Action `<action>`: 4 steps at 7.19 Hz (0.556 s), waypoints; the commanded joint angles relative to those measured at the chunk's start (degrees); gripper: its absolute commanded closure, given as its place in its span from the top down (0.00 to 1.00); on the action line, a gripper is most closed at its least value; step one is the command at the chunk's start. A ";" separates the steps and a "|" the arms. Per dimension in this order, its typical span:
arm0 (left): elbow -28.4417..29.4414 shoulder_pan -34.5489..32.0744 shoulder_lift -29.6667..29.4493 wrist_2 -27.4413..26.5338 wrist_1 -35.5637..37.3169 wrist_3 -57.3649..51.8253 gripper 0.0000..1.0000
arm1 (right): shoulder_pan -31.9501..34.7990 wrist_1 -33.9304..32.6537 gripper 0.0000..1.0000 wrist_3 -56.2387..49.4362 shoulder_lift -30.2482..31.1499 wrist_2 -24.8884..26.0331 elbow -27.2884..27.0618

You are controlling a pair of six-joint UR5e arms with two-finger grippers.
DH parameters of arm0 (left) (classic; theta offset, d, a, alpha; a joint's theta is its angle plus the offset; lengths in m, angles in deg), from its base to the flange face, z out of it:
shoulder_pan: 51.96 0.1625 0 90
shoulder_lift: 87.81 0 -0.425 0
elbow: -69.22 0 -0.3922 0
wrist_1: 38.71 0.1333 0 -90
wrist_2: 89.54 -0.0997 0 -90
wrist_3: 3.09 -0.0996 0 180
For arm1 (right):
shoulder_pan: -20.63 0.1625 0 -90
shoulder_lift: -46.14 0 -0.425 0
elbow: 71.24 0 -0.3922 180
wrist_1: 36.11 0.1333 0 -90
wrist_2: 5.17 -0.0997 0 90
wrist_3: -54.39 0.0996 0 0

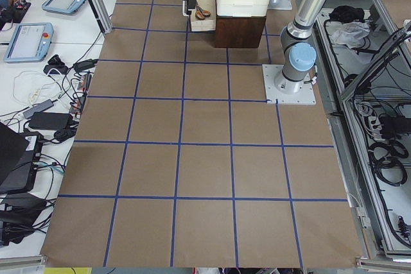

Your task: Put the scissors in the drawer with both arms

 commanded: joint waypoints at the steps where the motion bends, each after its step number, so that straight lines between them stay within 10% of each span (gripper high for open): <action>1: -1.25 -0.79 1.28 -0.45 -0.21 -6.50 1.00 | -1.03 0.52 1.00 -0.13 0.39 -1.25 0.09; 4: -0.46 0.00 1.46 0.42 -3.20 -15.34 1.00 | -0.86 0.79 1.00 0.57 0.92 -1.25 -0.35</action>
